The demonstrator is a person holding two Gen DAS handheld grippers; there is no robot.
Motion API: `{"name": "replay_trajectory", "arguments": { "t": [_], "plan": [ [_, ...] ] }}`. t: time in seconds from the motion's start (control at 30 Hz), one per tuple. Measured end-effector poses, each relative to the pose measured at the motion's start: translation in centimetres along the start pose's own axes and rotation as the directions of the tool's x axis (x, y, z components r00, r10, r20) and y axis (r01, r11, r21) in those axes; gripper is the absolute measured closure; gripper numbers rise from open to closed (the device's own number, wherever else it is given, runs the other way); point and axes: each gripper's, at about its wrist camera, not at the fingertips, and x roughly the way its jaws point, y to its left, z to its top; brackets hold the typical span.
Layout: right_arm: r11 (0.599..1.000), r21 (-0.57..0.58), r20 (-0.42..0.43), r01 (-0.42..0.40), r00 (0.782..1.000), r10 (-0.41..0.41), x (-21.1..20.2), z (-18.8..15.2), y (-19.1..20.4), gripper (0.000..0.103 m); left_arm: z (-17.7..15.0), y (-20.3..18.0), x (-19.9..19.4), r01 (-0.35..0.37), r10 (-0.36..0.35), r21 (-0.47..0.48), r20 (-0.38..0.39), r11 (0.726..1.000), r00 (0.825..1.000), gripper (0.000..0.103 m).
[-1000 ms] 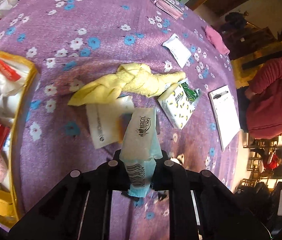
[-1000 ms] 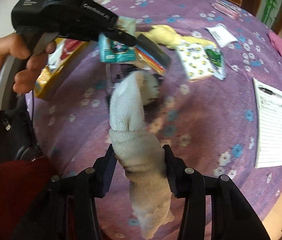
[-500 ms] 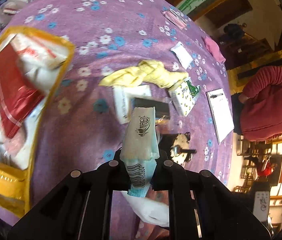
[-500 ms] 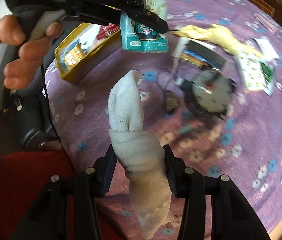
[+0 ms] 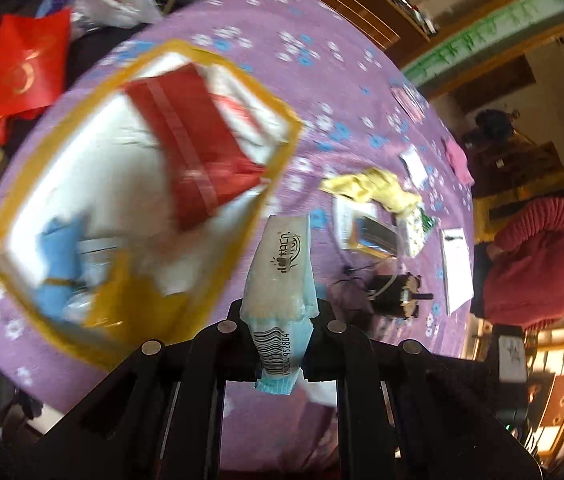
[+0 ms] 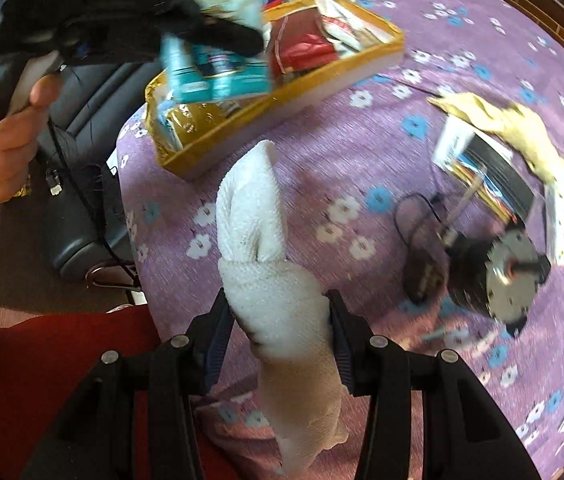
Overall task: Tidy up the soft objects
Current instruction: 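Lift and carry the tissue pack and white sock over the foam tray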
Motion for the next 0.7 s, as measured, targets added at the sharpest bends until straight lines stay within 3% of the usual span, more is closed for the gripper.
{"name": "replay_trajectory", "arguments": {
  "t": [0.33,0.53,0.7],
  "plan": [
    [0.998,-0.053,-0.013,-0.023,1.0,0.022,1.1,2.3,1.8,0.058,-1.0,6.9,-4.5,-0.08,0.083,-0.081,0.038,0.993,0.996,0.091],
    [0.996,-0.078,-0.011,-0.037,0.999,0.036,1.6,3.9,3.0,0.058,-0.8,7.8,-4.5,-0.106,0.111,-0.09,0.057,0.99,0.992,0.091],
    [0.995,-0.091,-0.001,-0.048,0.999,0.049,1.9,5.4,3.9,0.058,-0.3,8.0,-4.6,-0.172,0.174,-0.04,0.061,0.984,0.983,0.091]
  ]
}}
